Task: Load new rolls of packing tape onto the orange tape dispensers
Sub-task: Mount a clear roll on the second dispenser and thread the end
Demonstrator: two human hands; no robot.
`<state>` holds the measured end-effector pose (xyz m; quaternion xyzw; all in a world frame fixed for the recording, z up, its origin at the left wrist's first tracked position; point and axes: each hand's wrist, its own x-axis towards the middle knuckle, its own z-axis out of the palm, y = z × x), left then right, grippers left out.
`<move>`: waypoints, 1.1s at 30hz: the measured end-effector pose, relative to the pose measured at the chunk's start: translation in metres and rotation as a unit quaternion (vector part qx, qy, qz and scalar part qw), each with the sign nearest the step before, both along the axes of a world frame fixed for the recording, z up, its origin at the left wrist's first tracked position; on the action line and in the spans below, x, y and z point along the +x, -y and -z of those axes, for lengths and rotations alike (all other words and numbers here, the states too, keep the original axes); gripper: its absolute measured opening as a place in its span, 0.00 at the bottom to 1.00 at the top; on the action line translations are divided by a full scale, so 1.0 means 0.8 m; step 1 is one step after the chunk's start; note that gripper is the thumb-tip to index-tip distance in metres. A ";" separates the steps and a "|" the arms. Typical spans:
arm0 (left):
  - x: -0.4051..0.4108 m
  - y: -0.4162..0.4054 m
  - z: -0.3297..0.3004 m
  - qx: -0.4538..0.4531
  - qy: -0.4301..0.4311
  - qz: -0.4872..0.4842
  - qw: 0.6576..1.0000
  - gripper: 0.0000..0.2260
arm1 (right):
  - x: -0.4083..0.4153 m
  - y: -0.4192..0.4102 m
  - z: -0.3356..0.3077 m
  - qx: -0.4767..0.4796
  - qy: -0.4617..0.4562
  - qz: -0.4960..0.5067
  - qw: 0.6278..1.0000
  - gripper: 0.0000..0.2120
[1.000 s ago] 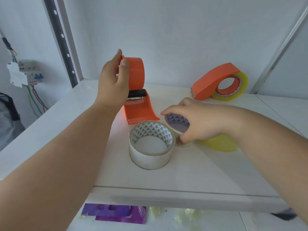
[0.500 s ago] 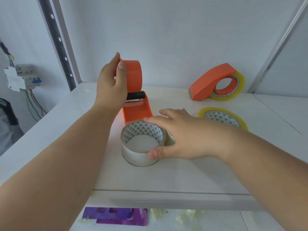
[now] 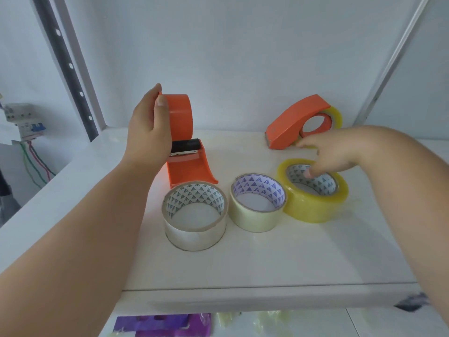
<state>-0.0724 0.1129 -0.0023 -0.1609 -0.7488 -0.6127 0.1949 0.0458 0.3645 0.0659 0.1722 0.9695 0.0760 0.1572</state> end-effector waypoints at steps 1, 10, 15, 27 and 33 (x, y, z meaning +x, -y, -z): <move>0.001 -0.001 -0.001 -0.004 0.001 -0.001 1.000 0.23 | -0.001 -0.004 0.004 0.005 0.021 0.006 1.000 0.36; 0.007 -0.001 -0.006 -0.020 0.002 -0.012 1.000 0.21 | -0.015 -0.038 0.030 -0.057 -0.048 -0.046 0.996 0.16; 0.006 -0.001 -0.004 -0.021 0.002 -0.015 1.000 0.20 | -0.033 -0.047 0.020 -0.125 -0.229 -0.089 0.961 0.05; 0.006 -0.002 -0.009 -0.028 0.011 -0.011 0.999 0.20 | -0.094 0.022 0.019 -0.250 -0.441 -0.168 0.846 0.22; 0.005 0.001 -0.015 0.008 0.035 0.014 0.999 0.20 | -0.119 0.073 0.016 -0.320 -0.421 -0.255 0.810 0.22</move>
